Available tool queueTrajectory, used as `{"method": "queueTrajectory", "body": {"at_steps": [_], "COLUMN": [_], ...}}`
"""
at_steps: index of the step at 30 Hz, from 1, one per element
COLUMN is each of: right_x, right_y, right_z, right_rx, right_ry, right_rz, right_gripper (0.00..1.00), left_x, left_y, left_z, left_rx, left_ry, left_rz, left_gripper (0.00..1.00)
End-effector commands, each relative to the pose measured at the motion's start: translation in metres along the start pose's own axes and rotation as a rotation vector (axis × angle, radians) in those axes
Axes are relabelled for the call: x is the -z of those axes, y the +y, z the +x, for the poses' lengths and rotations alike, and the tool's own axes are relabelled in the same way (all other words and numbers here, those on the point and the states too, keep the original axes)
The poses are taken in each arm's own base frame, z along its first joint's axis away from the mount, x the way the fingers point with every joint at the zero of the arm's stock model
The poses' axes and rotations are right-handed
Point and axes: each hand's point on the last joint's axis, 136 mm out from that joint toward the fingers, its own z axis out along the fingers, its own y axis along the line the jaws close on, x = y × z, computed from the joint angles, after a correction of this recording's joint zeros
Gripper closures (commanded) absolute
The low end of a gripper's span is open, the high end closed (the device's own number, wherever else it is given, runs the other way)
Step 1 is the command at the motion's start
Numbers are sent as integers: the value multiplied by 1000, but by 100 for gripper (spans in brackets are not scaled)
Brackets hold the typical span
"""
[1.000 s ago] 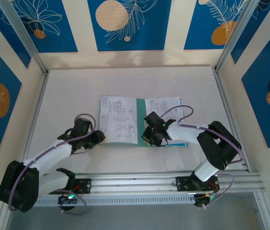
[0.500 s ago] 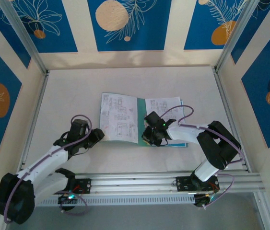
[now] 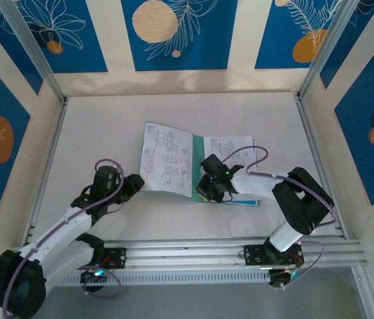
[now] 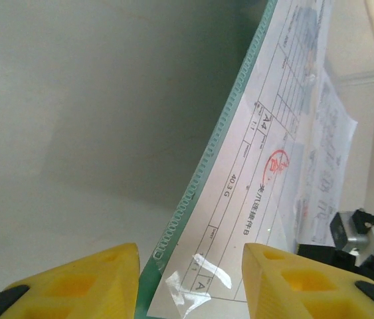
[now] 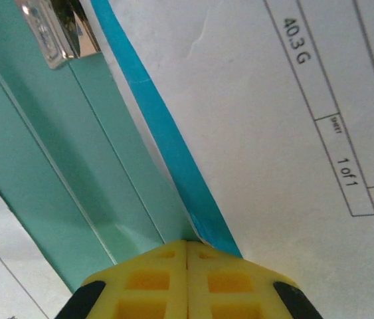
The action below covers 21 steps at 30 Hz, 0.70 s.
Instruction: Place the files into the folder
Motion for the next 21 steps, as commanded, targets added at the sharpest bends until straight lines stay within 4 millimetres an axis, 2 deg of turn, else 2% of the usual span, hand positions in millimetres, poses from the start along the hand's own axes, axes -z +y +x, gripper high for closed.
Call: {"method": "queueTrajectory", "body": {"at_steps": [1, 21], "right_x": [-18, -19], "right_y": [-57, -57], "right_z": [11, 9], "right_rx": [-12, -12], "right_ry": [42, 45], "right_rz": [194, 194], "right_gripper": [91, 92], "left_x": [1, 10], "left_y": [-19, -33], "left_z": [10, 11], "left_rx": [-4, 37], "left_ry": [45, 46], "left_rz": [97, 182], "left_gripper": [56, 56]}}
